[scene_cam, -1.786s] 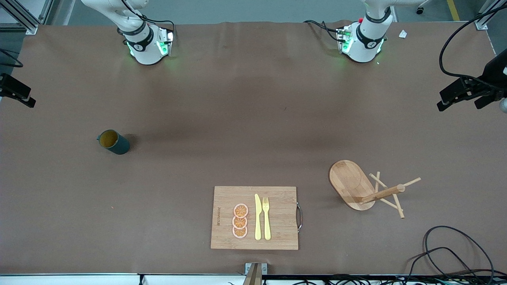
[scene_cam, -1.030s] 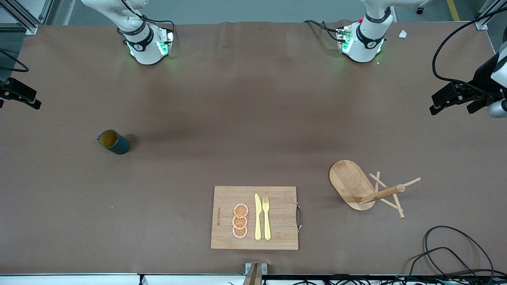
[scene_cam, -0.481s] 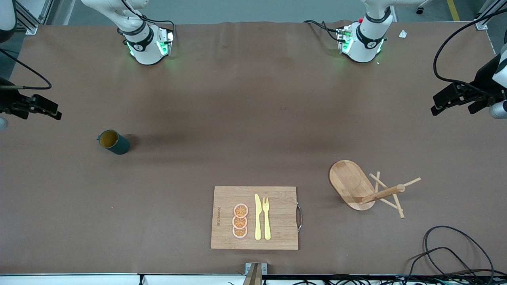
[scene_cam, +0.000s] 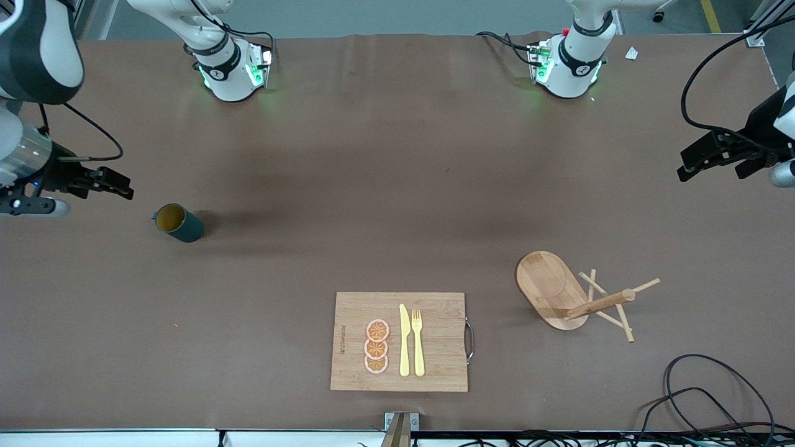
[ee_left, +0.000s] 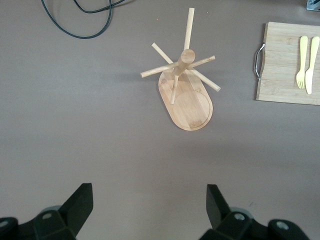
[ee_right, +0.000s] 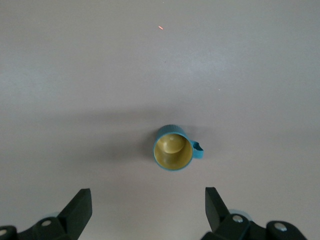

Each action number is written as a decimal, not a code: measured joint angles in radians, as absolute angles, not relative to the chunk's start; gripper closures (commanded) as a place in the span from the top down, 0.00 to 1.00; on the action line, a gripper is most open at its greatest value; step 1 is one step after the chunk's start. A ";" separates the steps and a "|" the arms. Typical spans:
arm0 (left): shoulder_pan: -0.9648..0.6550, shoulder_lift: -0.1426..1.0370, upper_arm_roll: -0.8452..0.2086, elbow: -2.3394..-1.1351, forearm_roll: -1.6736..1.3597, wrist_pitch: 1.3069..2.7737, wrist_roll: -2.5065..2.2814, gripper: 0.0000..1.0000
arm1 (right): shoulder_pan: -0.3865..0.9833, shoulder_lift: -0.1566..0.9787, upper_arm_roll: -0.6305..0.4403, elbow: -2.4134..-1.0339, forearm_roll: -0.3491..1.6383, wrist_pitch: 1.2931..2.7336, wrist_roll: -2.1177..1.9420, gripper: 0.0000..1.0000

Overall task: Pass cup and hang on rack
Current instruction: 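Lower the right gripper over the teal mug rim, then close the right gripper on the teal mug rim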

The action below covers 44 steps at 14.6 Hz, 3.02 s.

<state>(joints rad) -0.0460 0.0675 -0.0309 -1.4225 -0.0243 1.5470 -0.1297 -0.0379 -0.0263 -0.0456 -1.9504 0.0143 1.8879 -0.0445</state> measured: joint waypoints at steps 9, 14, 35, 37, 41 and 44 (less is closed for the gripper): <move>-0.046 0.068 -0.031 -1.423 -0.023 1.545 -0.129 1.00 | -0.038 -0.027 -0.045 -2.280 0.025 2.262 -0.041 1.00; -0.048 0.068 -0.032 -1.423 -0.023 1.544 -0.129 1.00 | -0.024 -0.027 -0.044 -2.400 0.045 2.444 -0.011 1.00; -0.048 0.068 -0.033 -1.424 -0.023 1.544 -0.129 1.00 | -0.022 0.128 -0.052 -2.463 0.054 2.716 0.047 0.99; -0.048 0.068 -0.033 -1.424 -0.023 1.543 -0.129 1.00 | -0.022 0.128 -0.052 -2.468 0.054 2.721 0.047 0.98; -0.048 0.068 -0.033 -1.424 -0.023 1.539 -0.129 1.00 | -0.022 0.129 -0.052 -2.482 0.054 2.733 0.048 0.98; -0.048 0.068 -0.033 -1.424 -0.023 1.538 -0.129 1.00 | -0.022 0.130 -0.052 -2.507 0.054 2.759 0.048 0.94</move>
<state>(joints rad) -0.0480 0.0676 -0.0334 -1.4236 -0.0225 1.5381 -0.1287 -0.0224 0.1300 -0.0521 -2.5072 0.0536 2.7586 0.0482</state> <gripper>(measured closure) 0.000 0.031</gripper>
